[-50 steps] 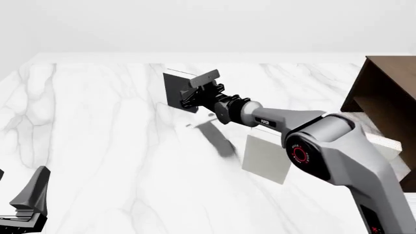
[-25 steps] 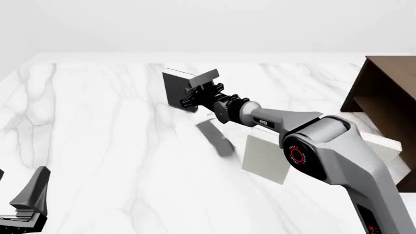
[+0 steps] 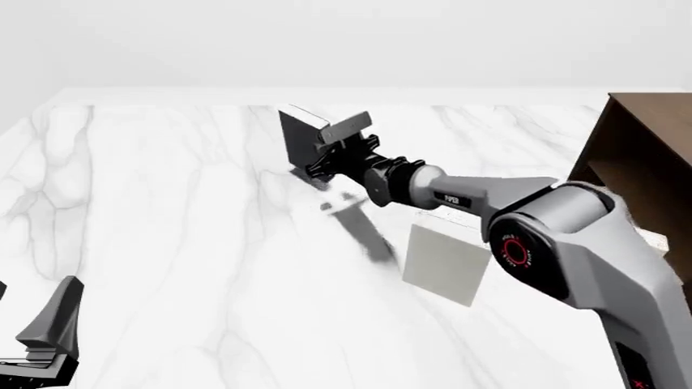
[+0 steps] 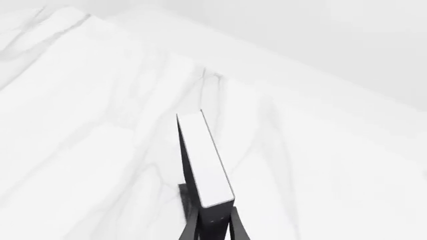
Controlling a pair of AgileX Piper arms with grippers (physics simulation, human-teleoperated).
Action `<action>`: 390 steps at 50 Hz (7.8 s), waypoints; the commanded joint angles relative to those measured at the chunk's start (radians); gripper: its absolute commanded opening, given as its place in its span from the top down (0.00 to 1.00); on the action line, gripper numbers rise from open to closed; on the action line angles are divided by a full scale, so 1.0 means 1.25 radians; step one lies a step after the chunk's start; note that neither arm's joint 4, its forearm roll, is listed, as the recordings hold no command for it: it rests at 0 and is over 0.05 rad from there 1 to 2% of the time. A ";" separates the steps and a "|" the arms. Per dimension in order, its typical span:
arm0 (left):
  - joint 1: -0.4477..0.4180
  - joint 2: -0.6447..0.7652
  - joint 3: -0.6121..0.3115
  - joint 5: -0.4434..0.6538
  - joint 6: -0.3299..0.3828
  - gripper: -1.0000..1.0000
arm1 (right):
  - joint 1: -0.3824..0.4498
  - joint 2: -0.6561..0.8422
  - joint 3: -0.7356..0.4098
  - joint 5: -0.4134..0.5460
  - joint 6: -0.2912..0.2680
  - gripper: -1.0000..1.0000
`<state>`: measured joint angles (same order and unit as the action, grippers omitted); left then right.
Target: Pick up the book on the left and place it on top of the shelf.
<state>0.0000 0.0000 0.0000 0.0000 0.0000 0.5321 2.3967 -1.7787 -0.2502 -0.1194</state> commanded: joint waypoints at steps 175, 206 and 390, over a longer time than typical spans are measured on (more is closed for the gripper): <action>0.000 0.000 0.000 0.000 0.000 0.00 | -0.376 -1.260 0.793 0.170 -0.353 1.00; 0.000 0.000 0.000 0.000 0.000 0.00 | -0.466 -1.328 0.816 0.218 -0.391 1.00; 0.000 0.000 0.000 0.000 0.000 0.00 | -0.859 -1.011 0.814 -0.073 -0.679 1.00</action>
<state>0.0000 0.0000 0.0000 0.0000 0.0000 -0.5360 1.0882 -0.7409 -0.2982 -0.9677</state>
